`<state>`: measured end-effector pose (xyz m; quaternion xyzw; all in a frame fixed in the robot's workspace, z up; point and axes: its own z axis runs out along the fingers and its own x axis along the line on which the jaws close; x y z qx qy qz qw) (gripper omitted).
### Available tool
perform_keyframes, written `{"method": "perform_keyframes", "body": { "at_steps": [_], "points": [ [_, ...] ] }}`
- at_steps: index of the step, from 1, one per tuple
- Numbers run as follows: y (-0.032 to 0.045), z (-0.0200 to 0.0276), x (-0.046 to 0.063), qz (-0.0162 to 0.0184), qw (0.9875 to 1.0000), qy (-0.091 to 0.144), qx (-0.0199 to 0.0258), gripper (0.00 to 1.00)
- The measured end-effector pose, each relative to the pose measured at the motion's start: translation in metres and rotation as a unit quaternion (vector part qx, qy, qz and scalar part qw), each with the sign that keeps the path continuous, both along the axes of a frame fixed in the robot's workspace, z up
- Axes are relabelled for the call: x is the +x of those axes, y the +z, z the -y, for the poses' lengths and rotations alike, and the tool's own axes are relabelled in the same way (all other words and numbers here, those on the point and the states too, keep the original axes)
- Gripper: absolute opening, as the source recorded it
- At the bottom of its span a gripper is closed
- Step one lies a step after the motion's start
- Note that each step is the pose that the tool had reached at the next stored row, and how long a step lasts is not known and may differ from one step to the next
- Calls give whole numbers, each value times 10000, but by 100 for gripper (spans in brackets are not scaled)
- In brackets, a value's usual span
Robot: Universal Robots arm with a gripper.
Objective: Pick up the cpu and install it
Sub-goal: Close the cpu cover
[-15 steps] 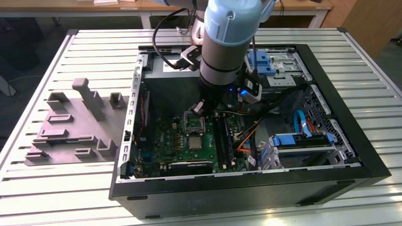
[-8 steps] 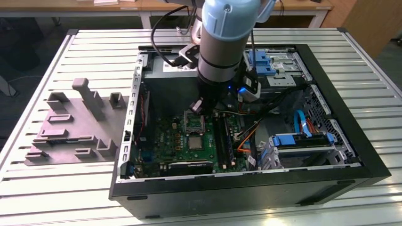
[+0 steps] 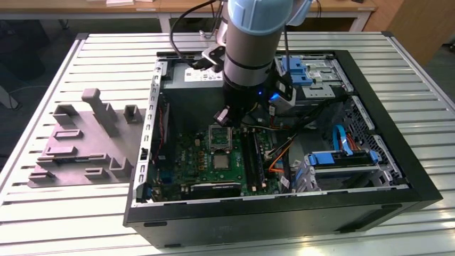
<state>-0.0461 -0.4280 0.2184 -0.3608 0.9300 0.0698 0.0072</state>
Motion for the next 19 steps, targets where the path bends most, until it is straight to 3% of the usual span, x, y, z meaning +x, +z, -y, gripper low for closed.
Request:
{"method": "perform_keyframes", "body": {
  "at_steps": [3,6,7,10,11,12,14,17,19],
  "points": [
    [42,-13,0,1,10000,0,-33,11],
    [69,-26,0,0,9999,0,-114,11],
    [72,-29,1,0,9999,1,-172,11],
    [78,-40,0,0,9992,3,-406,11],
    [81,-45,1,1,9990,3,-457,11],
    [84,-48,0,0,9988,4,-479,11],
    [85,-48,-4,9,9988,4,-481,11],
    [92,-49,-16,54,9988,2,-483,11],
    [105,-49,-21,66,9988,5,-482,11]
  ]
}}
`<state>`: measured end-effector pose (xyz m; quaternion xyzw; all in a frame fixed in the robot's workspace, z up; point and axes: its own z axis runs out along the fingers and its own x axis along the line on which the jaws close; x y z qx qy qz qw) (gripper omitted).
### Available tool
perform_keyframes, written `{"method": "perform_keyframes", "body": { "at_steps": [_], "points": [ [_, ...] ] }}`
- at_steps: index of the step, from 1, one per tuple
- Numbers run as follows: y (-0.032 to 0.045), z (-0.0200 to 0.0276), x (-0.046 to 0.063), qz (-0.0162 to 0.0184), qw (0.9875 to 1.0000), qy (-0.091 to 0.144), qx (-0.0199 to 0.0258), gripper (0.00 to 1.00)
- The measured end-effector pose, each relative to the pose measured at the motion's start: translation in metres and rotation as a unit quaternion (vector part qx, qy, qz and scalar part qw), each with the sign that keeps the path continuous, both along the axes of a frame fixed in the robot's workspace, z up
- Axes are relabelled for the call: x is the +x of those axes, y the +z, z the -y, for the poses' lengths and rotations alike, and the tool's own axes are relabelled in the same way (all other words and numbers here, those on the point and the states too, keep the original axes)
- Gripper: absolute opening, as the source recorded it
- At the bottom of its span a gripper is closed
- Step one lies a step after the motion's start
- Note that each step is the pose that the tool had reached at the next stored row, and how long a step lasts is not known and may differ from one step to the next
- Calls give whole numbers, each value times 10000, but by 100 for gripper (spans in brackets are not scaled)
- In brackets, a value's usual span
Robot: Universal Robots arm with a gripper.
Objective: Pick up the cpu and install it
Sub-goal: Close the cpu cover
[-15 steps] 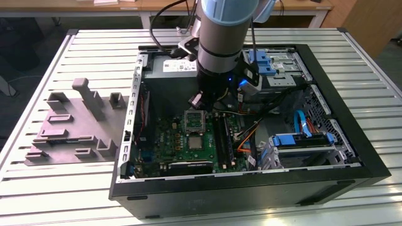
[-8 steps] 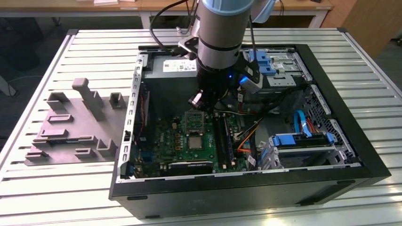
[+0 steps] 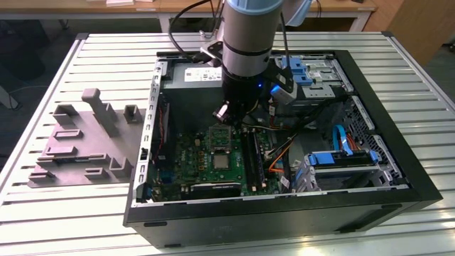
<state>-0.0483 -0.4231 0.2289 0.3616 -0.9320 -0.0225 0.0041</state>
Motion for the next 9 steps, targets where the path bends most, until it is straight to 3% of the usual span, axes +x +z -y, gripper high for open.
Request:
{"method": "perform_keyframes", "body": {
  "at_steps": [9],
  "points": [
    [41,0,-8,0,9999,128,2,11]
  ]
}}
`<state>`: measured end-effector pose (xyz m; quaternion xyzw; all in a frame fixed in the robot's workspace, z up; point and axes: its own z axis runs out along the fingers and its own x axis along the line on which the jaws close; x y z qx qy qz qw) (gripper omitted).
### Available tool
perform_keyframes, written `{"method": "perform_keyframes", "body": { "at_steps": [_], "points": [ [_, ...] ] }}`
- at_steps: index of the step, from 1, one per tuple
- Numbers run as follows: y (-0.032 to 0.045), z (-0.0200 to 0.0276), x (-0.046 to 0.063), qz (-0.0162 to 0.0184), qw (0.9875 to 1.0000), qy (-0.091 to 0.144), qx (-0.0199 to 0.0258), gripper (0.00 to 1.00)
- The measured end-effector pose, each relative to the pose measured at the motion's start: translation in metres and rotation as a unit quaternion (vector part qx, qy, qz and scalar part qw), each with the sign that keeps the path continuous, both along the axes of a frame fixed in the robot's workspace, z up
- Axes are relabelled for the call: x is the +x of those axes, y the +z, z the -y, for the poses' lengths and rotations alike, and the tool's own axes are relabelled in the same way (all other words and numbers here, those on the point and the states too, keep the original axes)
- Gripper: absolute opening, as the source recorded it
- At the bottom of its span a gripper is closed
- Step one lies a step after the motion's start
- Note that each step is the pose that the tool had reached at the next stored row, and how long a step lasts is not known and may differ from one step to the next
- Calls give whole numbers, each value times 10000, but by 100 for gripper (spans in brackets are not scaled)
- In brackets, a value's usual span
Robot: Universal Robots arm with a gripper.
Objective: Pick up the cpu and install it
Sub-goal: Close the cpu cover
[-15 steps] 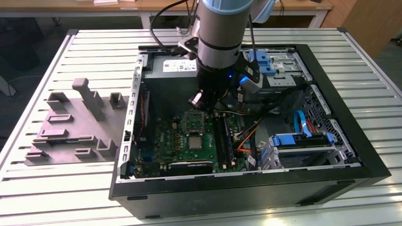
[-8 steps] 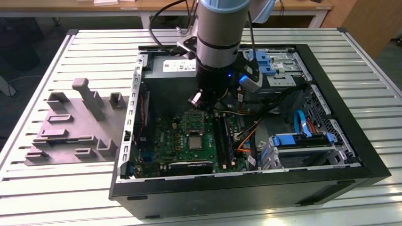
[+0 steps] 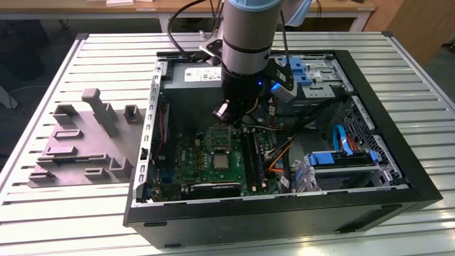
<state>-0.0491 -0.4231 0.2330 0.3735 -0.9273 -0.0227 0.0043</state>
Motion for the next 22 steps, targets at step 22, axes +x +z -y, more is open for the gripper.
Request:
{"method": "perform_keyframes", "body": {
  "at_steps": [22],
  "points": [
    [53,1,-23,-32,9994,337,59,11]
  ]
}}
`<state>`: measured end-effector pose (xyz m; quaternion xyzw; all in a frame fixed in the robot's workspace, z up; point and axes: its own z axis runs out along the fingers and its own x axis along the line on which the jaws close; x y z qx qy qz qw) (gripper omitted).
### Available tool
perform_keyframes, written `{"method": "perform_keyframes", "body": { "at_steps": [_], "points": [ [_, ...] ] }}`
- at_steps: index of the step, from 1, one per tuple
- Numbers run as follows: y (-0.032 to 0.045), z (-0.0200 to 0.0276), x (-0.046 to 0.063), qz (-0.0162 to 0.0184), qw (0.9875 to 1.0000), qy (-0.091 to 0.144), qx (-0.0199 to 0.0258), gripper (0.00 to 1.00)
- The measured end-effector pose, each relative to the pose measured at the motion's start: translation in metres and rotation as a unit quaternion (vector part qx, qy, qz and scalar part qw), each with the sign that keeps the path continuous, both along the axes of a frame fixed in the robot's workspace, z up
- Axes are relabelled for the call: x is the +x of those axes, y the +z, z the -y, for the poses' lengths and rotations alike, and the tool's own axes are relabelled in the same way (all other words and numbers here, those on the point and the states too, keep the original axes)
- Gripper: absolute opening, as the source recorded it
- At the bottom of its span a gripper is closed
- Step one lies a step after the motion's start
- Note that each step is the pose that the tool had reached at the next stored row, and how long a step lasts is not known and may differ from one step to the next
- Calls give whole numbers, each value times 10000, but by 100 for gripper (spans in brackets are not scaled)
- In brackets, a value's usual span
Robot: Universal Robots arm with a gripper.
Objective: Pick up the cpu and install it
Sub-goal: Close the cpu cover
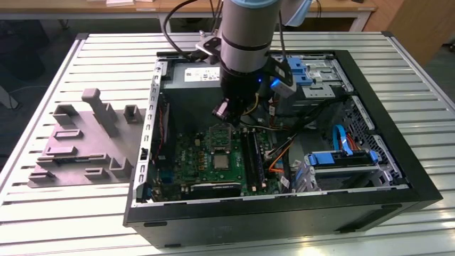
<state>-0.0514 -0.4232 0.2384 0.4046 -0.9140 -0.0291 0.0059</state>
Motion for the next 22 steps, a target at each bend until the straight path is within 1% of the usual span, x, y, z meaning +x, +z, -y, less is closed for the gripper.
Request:
{"method": "perform_keyframes", "body": {
  "at_steps": [4,13,14,15,18,19,20,22],
  "points": [
    [43,-1,0,-9,10000,-1,1,11],
    [55,0,0,-10,10000,0,-5,11],
    [56,-1,0,-10,10000,1,-20,11],
    [57,0,-1,-11,10000,4,-63,11],
    [56,0,-3,-10,9998,22,-211,11],
    [55,0,-5,-9,9997,34,-250,11],
    [55,0,-6,-8,9996,50,-272,11],
    [56,3,-8,-9,9996,81,-283,11]
  ]
}}
